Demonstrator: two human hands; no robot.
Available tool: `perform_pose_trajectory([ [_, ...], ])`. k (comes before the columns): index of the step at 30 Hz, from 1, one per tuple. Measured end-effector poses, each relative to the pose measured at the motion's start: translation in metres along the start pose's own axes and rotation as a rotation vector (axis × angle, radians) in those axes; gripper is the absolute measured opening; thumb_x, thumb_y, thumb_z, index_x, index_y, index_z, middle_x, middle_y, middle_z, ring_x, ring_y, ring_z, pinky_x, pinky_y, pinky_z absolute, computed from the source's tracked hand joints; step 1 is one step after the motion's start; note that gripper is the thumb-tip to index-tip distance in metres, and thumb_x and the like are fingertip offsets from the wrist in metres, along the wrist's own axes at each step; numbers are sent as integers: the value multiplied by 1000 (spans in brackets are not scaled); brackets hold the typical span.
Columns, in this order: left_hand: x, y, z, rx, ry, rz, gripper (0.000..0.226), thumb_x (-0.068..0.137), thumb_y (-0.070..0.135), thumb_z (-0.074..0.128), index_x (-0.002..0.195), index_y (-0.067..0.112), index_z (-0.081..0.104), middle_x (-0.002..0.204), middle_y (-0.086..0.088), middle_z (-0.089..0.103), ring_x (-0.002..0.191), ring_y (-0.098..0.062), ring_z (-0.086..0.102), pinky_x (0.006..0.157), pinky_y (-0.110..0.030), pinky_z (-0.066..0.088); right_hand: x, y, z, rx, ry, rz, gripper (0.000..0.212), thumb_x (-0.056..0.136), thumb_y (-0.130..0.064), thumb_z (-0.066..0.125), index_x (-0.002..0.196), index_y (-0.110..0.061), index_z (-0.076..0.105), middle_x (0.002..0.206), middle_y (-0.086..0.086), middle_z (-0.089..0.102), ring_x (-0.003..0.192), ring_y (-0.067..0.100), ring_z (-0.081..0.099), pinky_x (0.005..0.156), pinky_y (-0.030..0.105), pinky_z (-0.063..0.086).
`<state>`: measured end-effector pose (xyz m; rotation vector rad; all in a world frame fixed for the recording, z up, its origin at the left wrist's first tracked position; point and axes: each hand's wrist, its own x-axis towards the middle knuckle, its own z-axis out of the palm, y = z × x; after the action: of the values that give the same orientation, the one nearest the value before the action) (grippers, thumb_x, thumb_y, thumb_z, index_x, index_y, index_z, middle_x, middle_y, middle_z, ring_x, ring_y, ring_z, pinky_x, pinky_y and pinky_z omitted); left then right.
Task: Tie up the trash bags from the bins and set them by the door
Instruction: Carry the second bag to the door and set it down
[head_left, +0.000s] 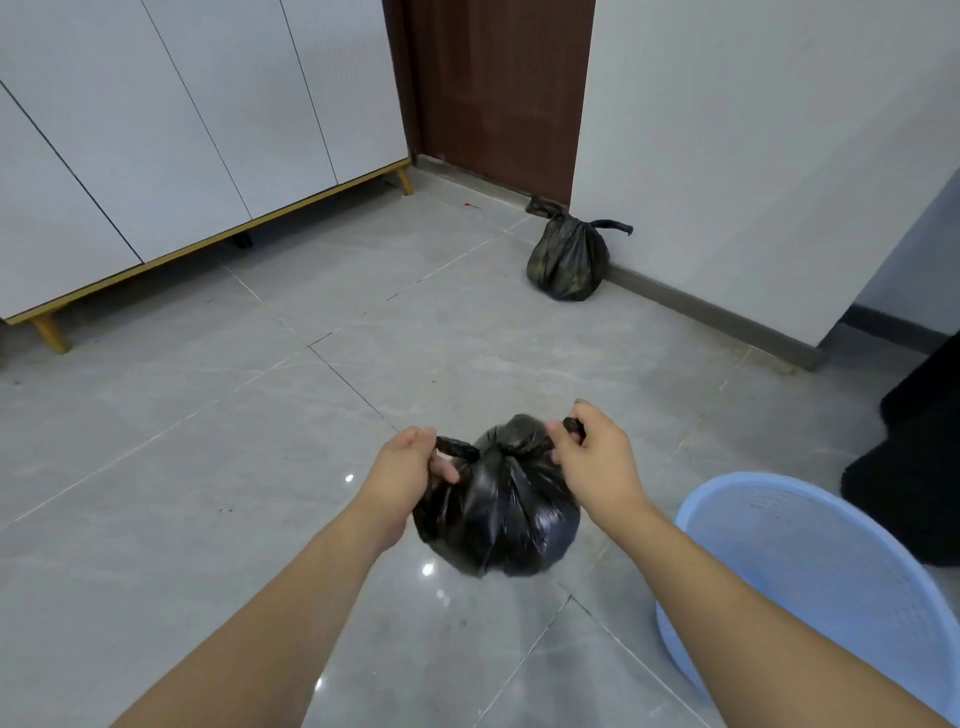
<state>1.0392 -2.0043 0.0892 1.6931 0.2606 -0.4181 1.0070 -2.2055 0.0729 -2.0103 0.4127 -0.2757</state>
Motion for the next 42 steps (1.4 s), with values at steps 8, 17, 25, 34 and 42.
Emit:
perform_pose_trajectory([
  [8, -62, 254, -8, -49, 77, 26, 24, 102, 27, 39, 84, 16, 52, 66, -3, 57, 66, -19, 54, 70, -32, 44, 36, -236, -111, -195, 155, 93, 33, 89, -15, 46, 61, -17, 29, 58, 2, 42, 56, 23, 36, 52, 34, 29],
  [17, -200, 578, -45, 50, 92, 136, 28, 100, 35, 39, 83, 18, 54, 71, -4, 61, 62, -15, 55, 69, -34, 46, 43, -559, -271, -27, 91, -1, 13, 90, -6, 44, 92, -18, 40, 89, 6, 63, 74, 25, 56, 59, 32, 43],
  [25, -277, 705, -60, 104, 7, 201, 24, 95, 38, 42, 79, 23, 49, 81, -9, 62, 72, -20, 65, 67, -35, 47, 18, -674, -336, -450, -237, -96, 32, 92, -27, 37, 116, -30, 58, 114, 2, 67, 103, 28, 60, 89, 39, 48],
  [34, -241, 720, -89, 274, -101, 216, 24, 97, 44, 39, 92, 24, 50, 89, -5, 65, 79, -15, 67, 77, -39, 54, 44, -689, -318, -512, -316, -74, 15, 83, -26, 50, 91, -18, 61, 91, 2, 66, 85, 23, 58, 68, 29, 39],
  [42, -156, 734, -107, 446, -645, 281, 22, 79, 29, 67, 101, 25, 68, 86, 7, 74, 79, -5, 69, 62, -14, 51, 123, -717, -285, -431, -153, 26, 12, 85, -16, 50, 73, -16, 54, 75, 1, 58, 76, 23, 53, 59, 29, 34],
])
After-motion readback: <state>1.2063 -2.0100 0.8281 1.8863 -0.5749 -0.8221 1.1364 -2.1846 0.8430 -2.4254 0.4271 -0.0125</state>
